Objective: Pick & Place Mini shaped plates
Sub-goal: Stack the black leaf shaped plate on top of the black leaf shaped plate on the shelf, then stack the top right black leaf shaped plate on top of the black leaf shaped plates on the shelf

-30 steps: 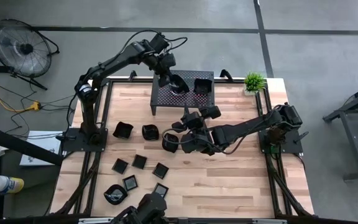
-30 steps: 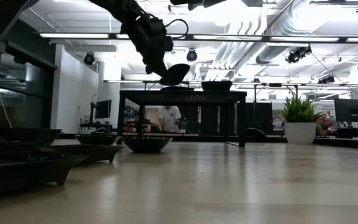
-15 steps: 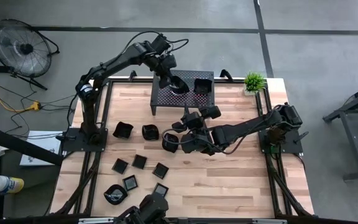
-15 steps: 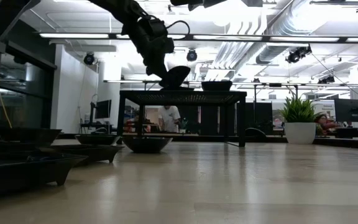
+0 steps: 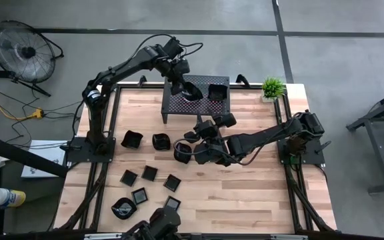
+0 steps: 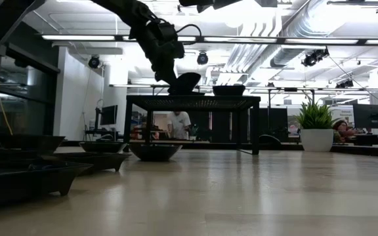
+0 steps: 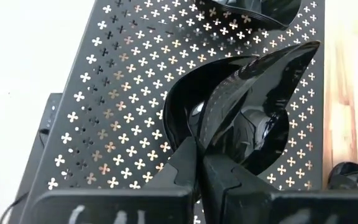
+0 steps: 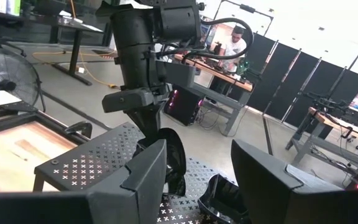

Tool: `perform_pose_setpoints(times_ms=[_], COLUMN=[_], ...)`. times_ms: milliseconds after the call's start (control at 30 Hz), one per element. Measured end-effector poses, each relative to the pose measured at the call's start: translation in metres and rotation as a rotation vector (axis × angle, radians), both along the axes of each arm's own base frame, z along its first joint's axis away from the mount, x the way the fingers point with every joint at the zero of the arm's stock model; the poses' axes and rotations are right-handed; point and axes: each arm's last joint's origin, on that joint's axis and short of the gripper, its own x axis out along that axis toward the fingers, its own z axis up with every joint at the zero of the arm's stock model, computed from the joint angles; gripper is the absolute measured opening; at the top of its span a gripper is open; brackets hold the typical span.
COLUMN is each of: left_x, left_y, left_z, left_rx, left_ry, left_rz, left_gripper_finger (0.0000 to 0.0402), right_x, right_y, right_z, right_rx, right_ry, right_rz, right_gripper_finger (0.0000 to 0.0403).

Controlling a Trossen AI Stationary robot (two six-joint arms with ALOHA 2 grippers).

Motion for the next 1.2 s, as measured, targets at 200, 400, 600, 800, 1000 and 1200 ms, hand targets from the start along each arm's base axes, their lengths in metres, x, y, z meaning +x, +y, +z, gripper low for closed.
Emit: perform_pose_setpoints(times_ms=[200, 400, 600, 800, 1000, 1200], left_x=[-0.001, -0.001, -0.002, -0.008, -0.016, -0.027], left_y=[0.0, -0.001, 0.0, -0.002, -0.007, -0.015], left_z=[0.0, -0.001, 0.0, 0.012, 0.021, 0.017], left_rx=[0.001, 0.006, 0.011, 0.072, 0.149, 0.156], left_ry=[0.007, 0.012, 0.01, 0.001, 0.04, 0.16], left_rz=[-0.007, -0.019, -0.018, -0.017, -0.055, -0.175], left_gripper_finger=[0.0037, 0.009, 0.0118, 0.0123, 0.0123, 0.0123], right_x=[0.0, 0.0, 0.0, 0.0, -0.001, -0.001], right_y=[0.0, 0.0, 0.0, 0.0, 0.0, 0.0], right_z=[0.0, 0.0, 0.0, 0.0, 0.0, -0.001], right_rx=[0.0, -0.002, -0.002, -0.002, -0.007, -0.011], right_ry=[0.001, 0.006, 0.006, 0.007, 0.008, 0.019], right_rz=[0.0, 0.0, 0.0, 0.0, -0.007, -0.008], right_gripper_finger=[0.0177, 0.0177, 0.0177, 0.0177, 0.0177, 0.0177])
